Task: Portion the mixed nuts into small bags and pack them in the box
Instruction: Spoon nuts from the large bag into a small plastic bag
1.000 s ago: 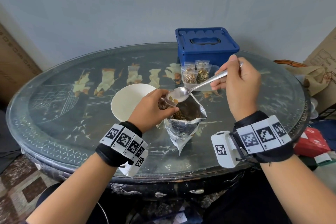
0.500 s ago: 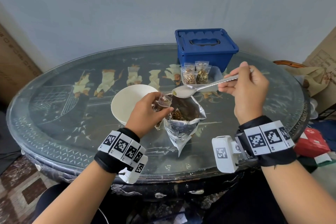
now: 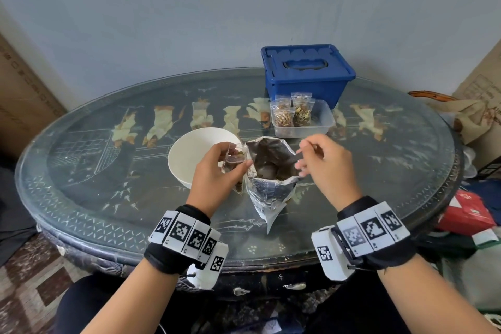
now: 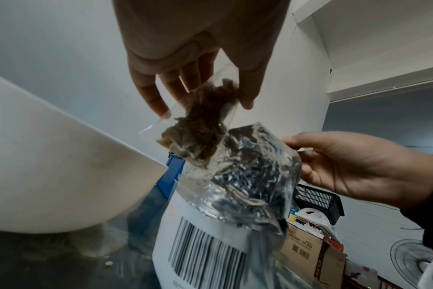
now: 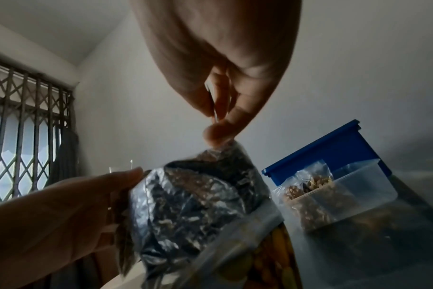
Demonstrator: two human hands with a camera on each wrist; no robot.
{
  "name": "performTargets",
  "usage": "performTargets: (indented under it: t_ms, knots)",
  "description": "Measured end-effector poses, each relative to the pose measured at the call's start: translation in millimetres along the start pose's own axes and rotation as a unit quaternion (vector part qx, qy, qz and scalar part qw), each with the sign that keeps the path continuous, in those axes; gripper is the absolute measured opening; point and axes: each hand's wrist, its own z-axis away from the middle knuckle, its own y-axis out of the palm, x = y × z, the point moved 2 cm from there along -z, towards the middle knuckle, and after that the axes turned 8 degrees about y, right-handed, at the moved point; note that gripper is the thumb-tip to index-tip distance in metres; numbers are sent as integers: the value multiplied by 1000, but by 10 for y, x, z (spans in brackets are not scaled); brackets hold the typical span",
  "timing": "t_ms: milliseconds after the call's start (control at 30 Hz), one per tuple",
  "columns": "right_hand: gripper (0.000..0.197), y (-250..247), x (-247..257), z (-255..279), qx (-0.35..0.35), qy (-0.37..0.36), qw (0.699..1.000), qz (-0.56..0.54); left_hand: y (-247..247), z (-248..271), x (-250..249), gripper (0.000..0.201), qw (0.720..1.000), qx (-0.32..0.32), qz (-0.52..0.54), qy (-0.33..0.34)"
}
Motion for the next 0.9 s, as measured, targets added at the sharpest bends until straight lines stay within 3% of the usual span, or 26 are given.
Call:
performTargets:
  t_ms: [100, 500, 633, 767, 900]
  knots:
    - [18, 0, -25, 38, 3, -27, 993, 111, -12, 30, 5, 33, 1000, -4, 10, 0]
    - [11, -62, 45, 130, 96, -82, 964, 232, -103, -75, -256, 31, 997, -39, 67, 2]
    - [24, -25, 194, 148, 89, -93, 948, 291, -138, -153, -457, 31, 992, -59, 115, 2]
    - [46, 117, 462, 189, 123, -130, 947, 266, -118, -215, -675, 27, 980, -76, 185, 4]
    - [36, 221, 642, 205, 146, -116, 967, 175, -102, -256, -774, 25, 968, -97, 232, 6]
